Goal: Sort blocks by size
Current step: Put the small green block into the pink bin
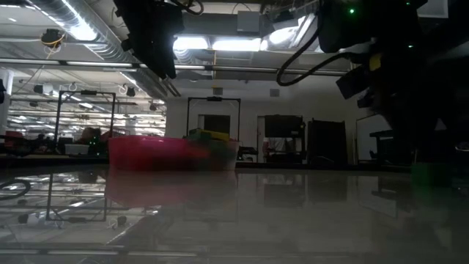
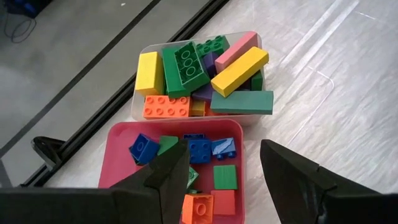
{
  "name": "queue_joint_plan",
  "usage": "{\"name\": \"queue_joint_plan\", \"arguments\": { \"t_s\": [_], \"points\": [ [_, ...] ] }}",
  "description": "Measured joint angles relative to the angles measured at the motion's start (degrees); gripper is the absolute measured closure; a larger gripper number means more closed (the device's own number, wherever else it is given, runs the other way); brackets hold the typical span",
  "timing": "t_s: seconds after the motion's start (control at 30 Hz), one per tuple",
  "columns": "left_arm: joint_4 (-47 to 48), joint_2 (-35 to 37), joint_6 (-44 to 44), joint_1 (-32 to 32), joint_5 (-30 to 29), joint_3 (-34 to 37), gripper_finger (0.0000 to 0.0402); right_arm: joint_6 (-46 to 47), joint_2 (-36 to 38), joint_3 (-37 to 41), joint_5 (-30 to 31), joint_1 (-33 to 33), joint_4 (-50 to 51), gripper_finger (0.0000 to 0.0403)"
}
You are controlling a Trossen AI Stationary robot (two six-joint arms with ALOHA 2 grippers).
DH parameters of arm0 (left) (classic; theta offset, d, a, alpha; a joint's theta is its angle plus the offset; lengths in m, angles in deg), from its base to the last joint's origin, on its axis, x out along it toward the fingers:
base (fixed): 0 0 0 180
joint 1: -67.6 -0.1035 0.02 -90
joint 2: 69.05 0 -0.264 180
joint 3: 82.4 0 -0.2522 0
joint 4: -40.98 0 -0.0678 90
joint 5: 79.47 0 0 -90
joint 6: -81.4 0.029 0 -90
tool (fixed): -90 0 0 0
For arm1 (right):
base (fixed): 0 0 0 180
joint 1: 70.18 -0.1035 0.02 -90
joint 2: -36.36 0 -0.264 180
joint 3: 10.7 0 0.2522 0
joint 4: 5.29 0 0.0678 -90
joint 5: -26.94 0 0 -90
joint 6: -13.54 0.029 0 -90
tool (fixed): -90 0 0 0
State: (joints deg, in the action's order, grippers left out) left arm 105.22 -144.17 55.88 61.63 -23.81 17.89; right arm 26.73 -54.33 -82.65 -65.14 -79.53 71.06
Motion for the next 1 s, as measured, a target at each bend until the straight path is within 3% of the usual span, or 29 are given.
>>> {"name": "queue_joint_plan", "arguments": {
  "t_s": [0.3, 0.53, 0.77, 1.0],
  "points": [
    [0.0, 0.0, 0.0, 0.0, 0.0, 0.0, 0.0218, 0.7, 0.1, 1.0, -1.1, 0.0, -0.6, 0.0171],
    [0.0, 0.0, 0.0, 0.0, 0.0, 0.0, 0.0218, -0.5, 0.1, 7.1, -1.4, 0.0, -2.9, 0.0149],
    [0.0, 0.0, 0.0, 0.0, 0.0, 0.0, 0.0218, -3.2, 0.1, 11.4, -1.1, 0.0, -10.8, 0.0161],
    [0.0, 0.0, -1.5, 0.0, 0.0, 0.0, 0.0218, -3.3, 0.1, 11.9, -1.1, 0.0, -12.3, 0.0264]
  ]
}}
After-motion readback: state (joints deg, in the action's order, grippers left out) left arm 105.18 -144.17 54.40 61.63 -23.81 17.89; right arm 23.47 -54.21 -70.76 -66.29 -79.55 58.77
